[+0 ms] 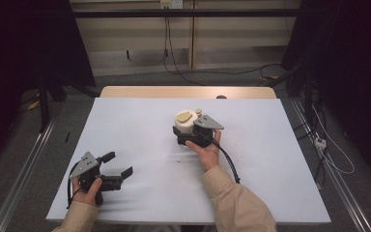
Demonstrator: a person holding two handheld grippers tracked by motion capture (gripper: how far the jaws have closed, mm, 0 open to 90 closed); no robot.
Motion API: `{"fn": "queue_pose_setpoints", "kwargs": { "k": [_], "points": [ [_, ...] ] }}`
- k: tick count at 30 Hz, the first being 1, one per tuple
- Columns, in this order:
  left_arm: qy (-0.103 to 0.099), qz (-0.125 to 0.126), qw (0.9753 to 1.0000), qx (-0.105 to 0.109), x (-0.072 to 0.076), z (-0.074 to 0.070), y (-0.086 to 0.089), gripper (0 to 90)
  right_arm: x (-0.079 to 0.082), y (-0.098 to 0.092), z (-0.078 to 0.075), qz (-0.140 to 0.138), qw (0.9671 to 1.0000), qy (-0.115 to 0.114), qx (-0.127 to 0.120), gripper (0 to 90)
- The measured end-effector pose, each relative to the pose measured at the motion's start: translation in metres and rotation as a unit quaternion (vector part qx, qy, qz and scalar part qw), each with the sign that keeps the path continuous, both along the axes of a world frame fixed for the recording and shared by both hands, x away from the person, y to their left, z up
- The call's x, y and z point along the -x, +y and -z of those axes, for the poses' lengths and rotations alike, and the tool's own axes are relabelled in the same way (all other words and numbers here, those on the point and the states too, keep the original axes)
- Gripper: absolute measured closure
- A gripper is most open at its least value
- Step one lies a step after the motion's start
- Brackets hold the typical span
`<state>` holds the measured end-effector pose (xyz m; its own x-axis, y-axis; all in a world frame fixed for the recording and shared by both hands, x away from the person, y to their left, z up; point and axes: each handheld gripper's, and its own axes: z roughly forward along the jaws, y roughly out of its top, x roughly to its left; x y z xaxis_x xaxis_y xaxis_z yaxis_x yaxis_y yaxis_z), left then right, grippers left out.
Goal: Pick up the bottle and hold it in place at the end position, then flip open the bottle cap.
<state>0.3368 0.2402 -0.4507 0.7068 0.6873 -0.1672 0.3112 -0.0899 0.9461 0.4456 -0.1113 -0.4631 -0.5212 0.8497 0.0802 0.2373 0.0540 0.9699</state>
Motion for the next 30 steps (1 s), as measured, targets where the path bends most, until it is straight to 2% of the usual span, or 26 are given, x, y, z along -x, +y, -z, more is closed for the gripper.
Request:
{"fn": "queue_pose_setpoints", "kwargs": {
  "k": [6, 8, 12, 17, 21, 26, 28, 30],
  "points": [
    [-0.002, -0.006, 1.0000, -0.002, -0.0005, 0.0008, -0.0007, 3.1, 0.0013, -0.0024, -0.0001, -0.005, 1.0000, 0.008, 0.002, 6.5],
    [-0.003, -0.004, 0.9999, -0.009, -0.0017, 0.0013, -0.0017, 3.0, 0.0018, -0.0025, -0.0002, -0.006, 0.9999, 0.008, 0.003, 6.5],
    [-0.001, 0.003, 1.0000, -0.009, -0.0035, 0.0013, -0.0039, 3.0, 0.0010, -0.0045, 0.0000, -0.007, 0.9999, 0.014, -0.005, 6.4],
    [-0.006, 0.006, 1.0000, -0.003, -0.0021, -0.0009, -0.0057, 3.1, 0.0015, -0.0058, -0.0002, -0.011, 0.9998, 0.019, -0.002, 6.4],
    [0.000, 0.010, 1.0000, -0.001, -0.0040, 0.0000, -0.0062, 3.0, 0.0018, -0.0062, -0.0003, -0.013, 0.9997, 0.020, 0.000, 6.3],
    [-0.001, 0.013, 0.9999, 0.001, -0.0044, -0.0004, -0.0074, 3.0, 0.0016, -0.0059, -0.0007, -0.013, 0.9997, 0.022, 0.001, 6.4],
    [0.003, 0.017, 0.9998, -0.008, -0.0044, -0.0002, -0.0083, 3.1, 0.0015, -0.0057, -0.0010, -0.011, 0.9997, 0.023, -0.001, 6.4],
    [0.004, 0.018, 0.9998, -0.005, -0.0041, -0.0007, -0.0092, 3.1, 0.0017, -0.0058, -0.0007, -0.012, 0.9997, 0.021, 0.002, 6.3]
  ]
}}
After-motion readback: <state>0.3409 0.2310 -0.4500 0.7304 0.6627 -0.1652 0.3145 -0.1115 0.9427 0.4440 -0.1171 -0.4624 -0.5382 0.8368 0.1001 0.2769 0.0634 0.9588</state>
